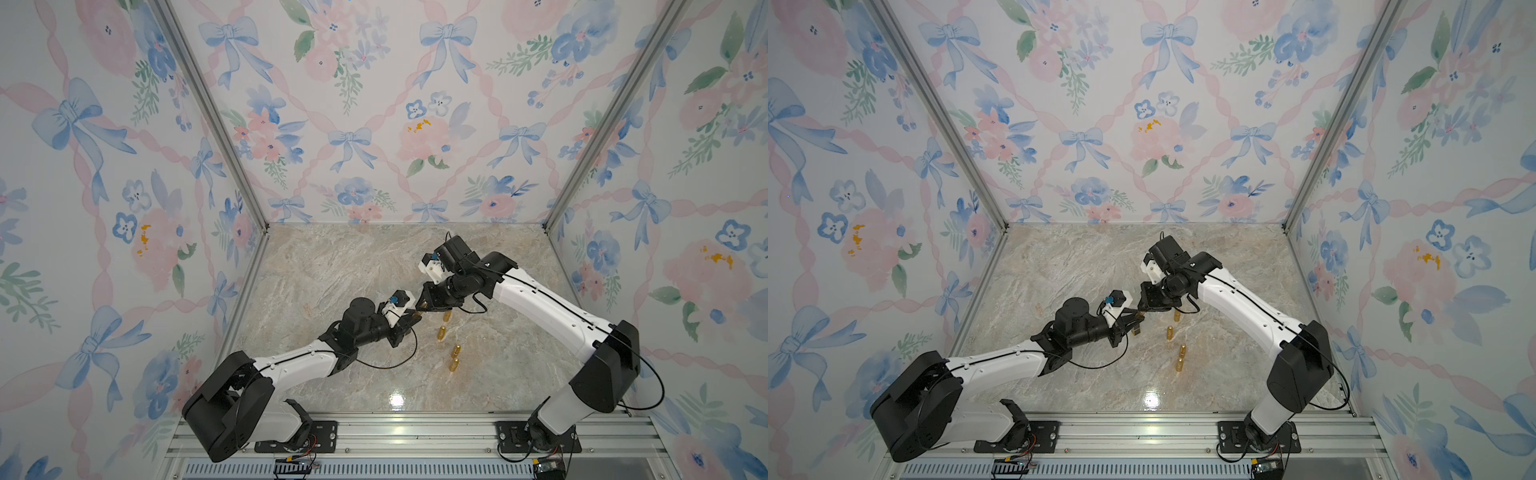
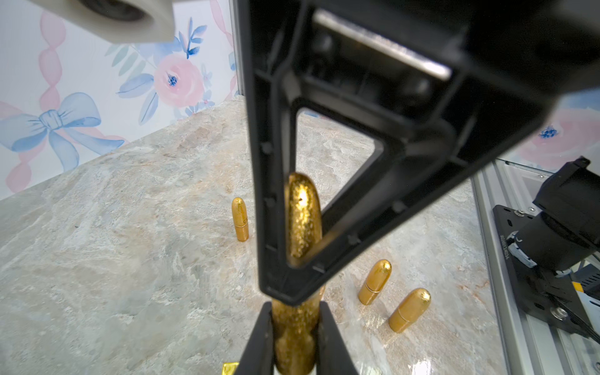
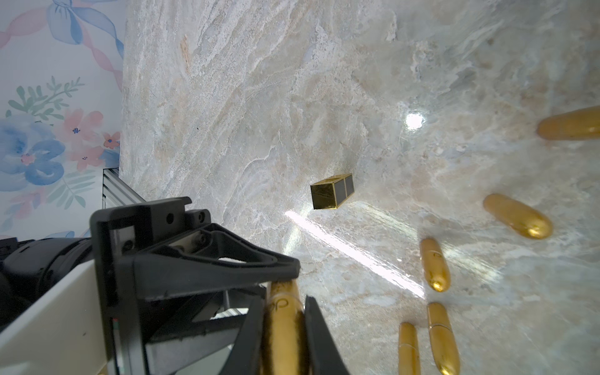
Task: Open the lipstick cap
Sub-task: Pick up the lipstick at the center of the board, then open the cover of the lipstick.
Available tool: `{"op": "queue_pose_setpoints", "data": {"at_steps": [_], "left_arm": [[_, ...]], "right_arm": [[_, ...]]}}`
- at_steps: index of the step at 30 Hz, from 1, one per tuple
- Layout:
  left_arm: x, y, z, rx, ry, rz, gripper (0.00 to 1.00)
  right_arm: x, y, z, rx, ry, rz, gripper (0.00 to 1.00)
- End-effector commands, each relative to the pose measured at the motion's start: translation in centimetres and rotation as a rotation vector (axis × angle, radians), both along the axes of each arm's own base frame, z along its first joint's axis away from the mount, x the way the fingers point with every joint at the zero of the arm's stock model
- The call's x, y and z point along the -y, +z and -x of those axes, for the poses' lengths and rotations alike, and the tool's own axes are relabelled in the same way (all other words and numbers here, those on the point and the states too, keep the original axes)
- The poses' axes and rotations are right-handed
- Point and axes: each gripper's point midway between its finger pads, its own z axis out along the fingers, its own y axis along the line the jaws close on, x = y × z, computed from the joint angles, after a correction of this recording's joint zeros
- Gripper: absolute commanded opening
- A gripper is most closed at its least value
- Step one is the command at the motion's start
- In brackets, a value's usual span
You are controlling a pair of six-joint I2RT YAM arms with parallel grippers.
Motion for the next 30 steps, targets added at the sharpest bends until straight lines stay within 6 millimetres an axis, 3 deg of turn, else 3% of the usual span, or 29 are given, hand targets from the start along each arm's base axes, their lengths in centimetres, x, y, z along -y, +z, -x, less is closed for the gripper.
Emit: {"op": "queue_pose_setpoints", "data": {"at_steps": [1,7,11,17,30], "left_arm": [[0.6,1.3,0.2,0.025,-0.012,0.039,0.0],[0.0,1.3,-0.1,0.003,0.031,0.049,0.0],[-0.1,1.3,-0.3,0.0,0.047,0.05,0.0],[-0.6,1.4,-1.0,0.004,0.097,0.05,0.0],[-0.8,1.0,-1.5,-0.004,0.132,0.04,0.0]], "right_arm": [[-1.0,1.3,0.1,0.03,0.011,-0.063,0.22],[-1.1,2.5,-0.5,0.085,0.001,-0.086,0.38],[-0.8,2.3,-1.0,0.11,-0.004,-0.061,0.4],[-0.4,1.3,-0.8,0.098,-0.003,-0.026,0.34],[-0.7,1.2,-1.4,0.12,0.009,-0.027,0.19]]}}
